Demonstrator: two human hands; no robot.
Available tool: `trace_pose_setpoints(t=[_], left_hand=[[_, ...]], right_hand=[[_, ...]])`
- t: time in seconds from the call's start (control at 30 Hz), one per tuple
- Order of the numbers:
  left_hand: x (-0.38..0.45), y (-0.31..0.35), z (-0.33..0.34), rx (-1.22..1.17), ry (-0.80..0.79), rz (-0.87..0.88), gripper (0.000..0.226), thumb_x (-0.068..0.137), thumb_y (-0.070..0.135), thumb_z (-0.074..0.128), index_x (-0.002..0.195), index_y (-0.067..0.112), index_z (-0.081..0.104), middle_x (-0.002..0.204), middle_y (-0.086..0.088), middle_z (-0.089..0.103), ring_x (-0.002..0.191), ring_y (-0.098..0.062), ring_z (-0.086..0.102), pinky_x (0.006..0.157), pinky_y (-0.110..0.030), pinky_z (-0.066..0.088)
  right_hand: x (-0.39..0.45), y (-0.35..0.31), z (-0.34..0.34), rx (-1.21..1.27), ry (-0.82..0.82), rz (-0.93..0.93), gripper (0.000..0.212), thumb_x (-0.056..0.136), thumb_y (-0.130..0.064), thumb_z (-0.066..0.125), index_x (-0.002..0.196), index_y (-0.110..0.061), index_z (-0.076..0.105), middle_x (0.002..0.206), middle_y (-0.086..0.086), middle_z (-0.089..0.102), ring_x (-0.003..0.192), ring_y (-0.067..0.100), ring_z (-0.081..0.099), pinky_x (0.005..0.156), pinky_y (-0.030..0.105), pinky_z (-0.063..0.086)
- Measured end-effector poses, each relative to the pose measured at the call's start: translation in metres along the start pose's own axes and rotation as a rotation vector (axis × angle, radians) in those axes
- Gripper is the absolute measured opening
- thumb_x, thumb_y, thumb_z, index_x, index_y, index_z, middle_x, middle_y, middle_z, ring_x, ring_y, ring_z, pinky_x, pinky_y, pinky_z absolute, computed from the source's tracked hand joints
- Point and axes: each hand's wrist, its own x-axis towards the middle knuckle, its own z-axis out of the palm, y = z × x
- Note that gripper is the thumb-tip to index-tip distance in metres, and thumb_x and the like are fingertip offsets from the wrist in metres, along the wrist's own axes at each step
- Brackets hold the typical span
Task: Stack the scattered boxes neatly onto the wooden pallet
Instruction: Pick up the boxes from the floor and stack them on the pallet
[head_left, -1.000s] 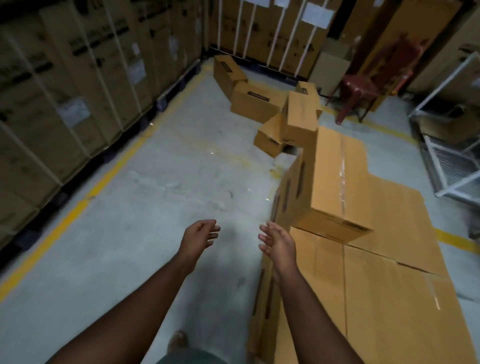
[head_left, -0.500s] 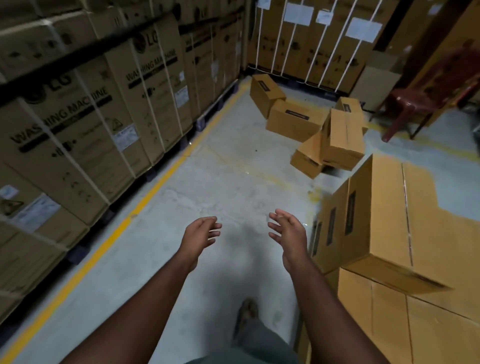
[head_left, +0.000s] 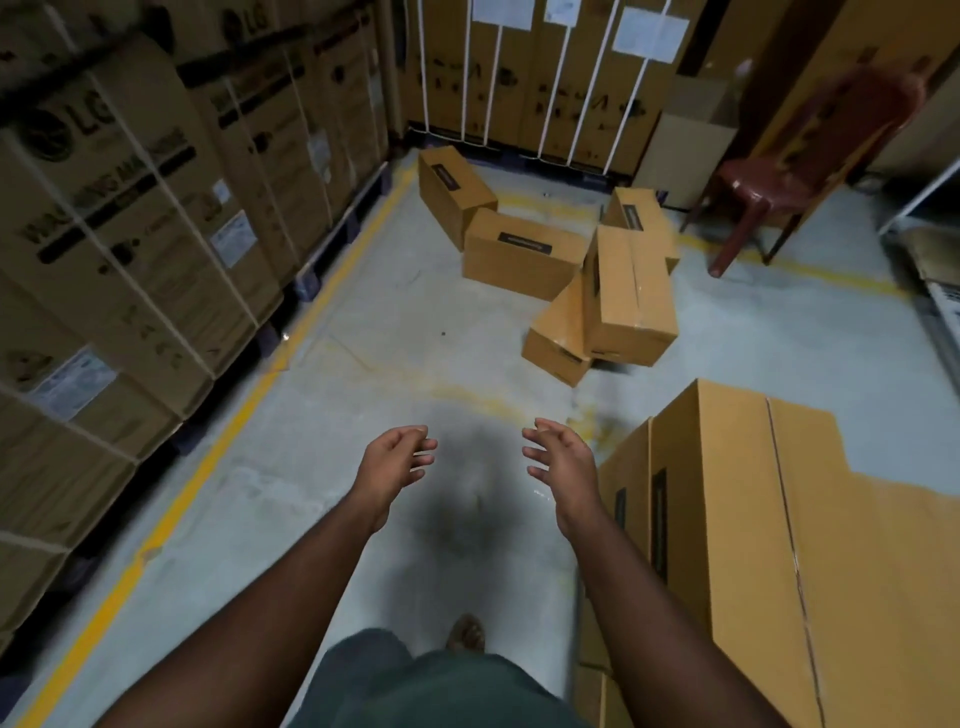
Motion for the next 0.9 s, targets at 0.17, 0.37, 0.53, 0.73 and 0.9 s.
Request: trace_pose_setpoints(t=[0.17, 0.37, 0.53, 0.73, 0.9], left_hand=[[0.094, 0.065, 0.064, 0.041, -0.051, 0.010, 0.023, 0.103, 0.025, 0.060, 0.117, 0.009, 0.068, 0.111, -0.012, 0.076, 0.090, -0.020, 0.069, 0.079, -0.031, 0.054], [0.250, 0.116, 0.148, 0.100, -0.112, -0.049, 0.025, 0.103, 0.024, 0.061, 0.119, 0.006, 0.068, 0.113, -0.014, 0.075, 0.086, -0.020, 0.067, 0.080, -0.034, 0.052], [0.368, 0.165, 0.216, 0.177, -0.152, -0.113, 0.022, 0.104, 0.023, 0.058, 0.114, 0.006, 0.069, 0.109, -0.011, 0.075, 0.084, -0.018, 0.069, 0.074, -0.030, 0.053], [0.475, 0.272, 0.317, 0.316, -0.299, -0.075, 0.017, 0.106, 0.023, 0.056, 0.096, 0.016, 0.068, 0.105, -0.010, 0.073, 0.081, -0.017, 0.065, 0.080, -0.034, 0.051], [0.551, 0.324, 0.417, 0.347, -0.335, -0.047, 0.019, 0.106, 0.027, 0.055, 0.105, 0.014, 0.068, 0.100, -0.005, 0.073, 0.082, -0.016, 0.067, 0.071, -0.029, 0.052]], right_hand=[[0.105, -0.047, -0.018, 0.021, 0.090, 0.014, 0.017, 0.103, -0.024, 0.063, 0.118, -0.020, 0.071, 0.116, 0.002, 0.075, 0.108, 0.023, 0.071, 0.081, 0.035, 0.057], [0.264, -0.087, -0.042, 0.033, 0.233, 0.045, 0.021, 0.103, -0.029, 0.063, 0.117, -0.017, 0.072, 0.119, 0.000, 0.072, 0.111, 0.019, 0.067, 0.079, 0.033, 0.057], [0.381, -0.130, -0.052, 0.037, 0.320, 0.121, 0.011, 0.102, -0.025, 0.063, 0.105, -0.021, 0.073, 0.112, 0.001, 0.074, 0.109, 0.025, 0.069, 0.076, 0.036, 0.055], [0.483, -0.192, -0.066, -0.038, 0.337, 0.159, 0.011, 0.103, -0.023, 0.063, 0.104, -0.019, 0.073, 0.105, 0.004, 0.073, 0.110, 0.031, 0.069, 0.081, 0.038, 0.056], [0.585, -0.223, -0.098, -0.048, 0.368, 0.198, 0.012, 0.104, -0.017, 0.061, 0.107, -0.014, 0.072, 0.107, 0.009, 0.073, 0.111, 0.034, 0.069, 0.092, 0.049, 0.057]])
